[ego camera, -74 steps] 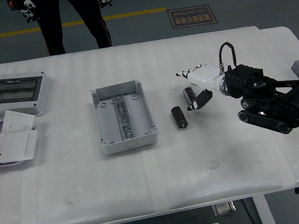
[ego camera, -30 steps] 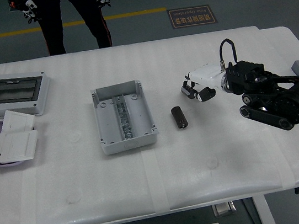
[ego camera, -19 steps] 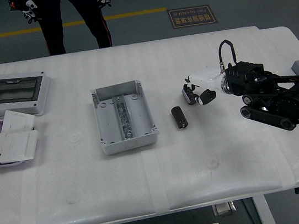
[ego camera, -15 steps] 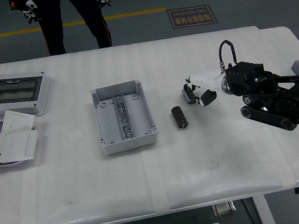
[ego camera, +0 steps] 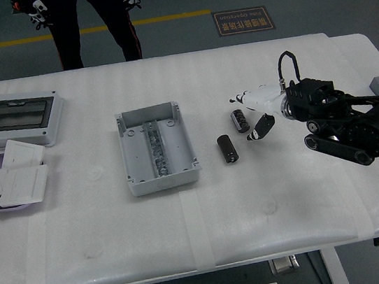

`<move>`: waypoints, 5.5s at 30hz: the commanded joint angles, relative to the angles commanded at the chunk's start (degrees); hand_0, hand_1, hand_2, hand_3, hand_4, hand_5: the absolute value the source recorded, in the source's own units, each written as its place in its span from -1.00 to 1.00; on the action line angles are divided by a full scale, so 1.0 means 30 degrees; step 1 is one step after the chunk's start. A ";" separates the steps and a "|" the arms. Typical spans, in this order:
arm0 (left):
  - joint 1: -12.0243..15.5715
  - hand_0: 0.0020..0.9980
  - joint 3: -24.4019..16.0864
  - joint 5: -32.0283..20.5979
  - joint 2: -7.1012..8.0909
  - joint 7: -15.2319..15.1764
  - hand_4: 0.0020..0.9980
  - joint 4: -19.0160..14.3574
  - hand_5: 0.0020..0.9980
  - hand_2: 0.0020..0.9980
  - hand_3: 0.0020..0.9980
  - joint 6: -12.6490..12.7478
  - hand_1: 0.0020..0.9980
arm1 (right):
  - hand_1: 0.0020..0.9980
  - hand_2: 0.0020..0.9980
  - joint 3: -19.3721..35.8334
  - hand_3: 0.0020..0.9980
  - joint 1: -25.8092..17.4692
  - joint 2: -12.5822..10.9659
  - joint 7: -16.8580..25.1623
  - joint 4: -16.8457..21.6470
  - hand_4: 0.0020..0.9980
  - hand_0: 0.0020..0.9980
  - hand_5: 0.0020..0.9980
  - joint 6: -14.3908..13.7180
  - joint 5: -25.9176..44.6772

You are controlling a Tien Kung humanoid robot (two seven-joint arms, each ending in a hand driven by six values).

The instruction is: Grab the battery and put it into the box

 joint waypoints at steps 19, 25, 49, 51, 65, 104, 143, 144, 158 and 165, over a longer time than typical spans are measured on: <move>-0.0157 0.10 0.0067 -0.0102 0.0012 -0.0050 -0.11 -0.0026 -0.11 0.14 0.10 0.0072 0.31 | 0.55 1.00 0.1694 1.00 -0.0298 0.0839 0.0620 -0.1306 0.66 0.86 -0.34 0.1360 -0.0953; -0.0238 0.10 0.0185 -0.0233 0.0019 -0.0123 -0.11 -0.0024 -0.11 0.14 0.10 0.0101 0.31 | 0.47 0.74 0.1957 1.00 -0.0512 0.0957 0.0695 -0.1409 0.24 0.83 -0.55 0.1686 -0.1236; -0.0260 0.10 0.1016 -0.1156 0.0065 -0.0521 -0.09 -0.0026 -0.09 0.14 0.10 0.0284 0.31 | 0.39 0.53 0.1819 0.55 -0.0849 0.0983 0.0610 -0.1197 -0.08 0.73 -0.67 0.1152 -0.1117; -0.0249 0.10 0.1051 -0.1183 0.0070 -0.0551 -0.09 -0.0029 -0.08 0.14 0.10 0.0309 0.31 | 0.39 0.52 0.1505 0.54 -0.0645 0.0813 0.0516 -0.0867 -0.10 0.73 -0.68 0.0688 -0.0891; -0.0091 0.10 0.1118 -0.1269 -0.0009 -0.0787 -0.09 -0.0024 -0.07 0.16 0.10 0.0619 0.31 | 0.38 0.50 0.1925 0.51 -0.0638 -0.0491 -0.0601 0.3573 -0.19 0.71 -0.72 -0.3572 0.0057; -0.0044 0.10 0.1112 -0.1393 0.0009 -0.0678 -0.10 0.0022 -0.10 0.14 0.09 0.0498 0.31 | 1.00 1.00 0.2959 1.00 -0.2081 -0.0423 -0.0555 0.5952 0.86 1.00 -0.10 -0.3980 -0.0037; -0.0107 0.10 0.0930 -0.1147 0.0094 -0.0736 -0.11 0.0011 -0.14 0.13 0.08 0.0608 0.30 | 0.85 0.97 0.0431 1.00 -0.1116 -0.2647 -0.1385 0.5376 0.84 1.00 -0.07 -0.1925 0.0042; -0.0095 0.10 0.0932 -0.1150 0.0105 -0.0735 -0.11 0.0011 -0.14 0.13 0.08 0.0612 0.30 | 0.85 0.97 0.0528 1.00 -0.1068 -0.2856 -0.1453 0.5576 0.84 1.00 -0.07 -0.1782 0.0207; -0.0022 0.10 0.1075 -0.1263 0.0140 -0.0748 -0.11 0.0042 -0.14 0.13 0.08 0.0614 0.30 | 0.82 0.93 0.4863 1.00 -0.3332 -0.6148 -0.2477 1.0936 0.84 1.00 -0.05 0.0161 0.3643; 0.0001 0.10 0.1038 -0.1195 0.0139 -0.0703 -0.11 0.0029 -0.14 0.13 0.09 0.0573 0.30 | 0.71 0.83 0.4530 1.00 -0.4180 -0.5825 -0.2436 1.2065 0.81 1.00 -0.08 0.0103 0.3696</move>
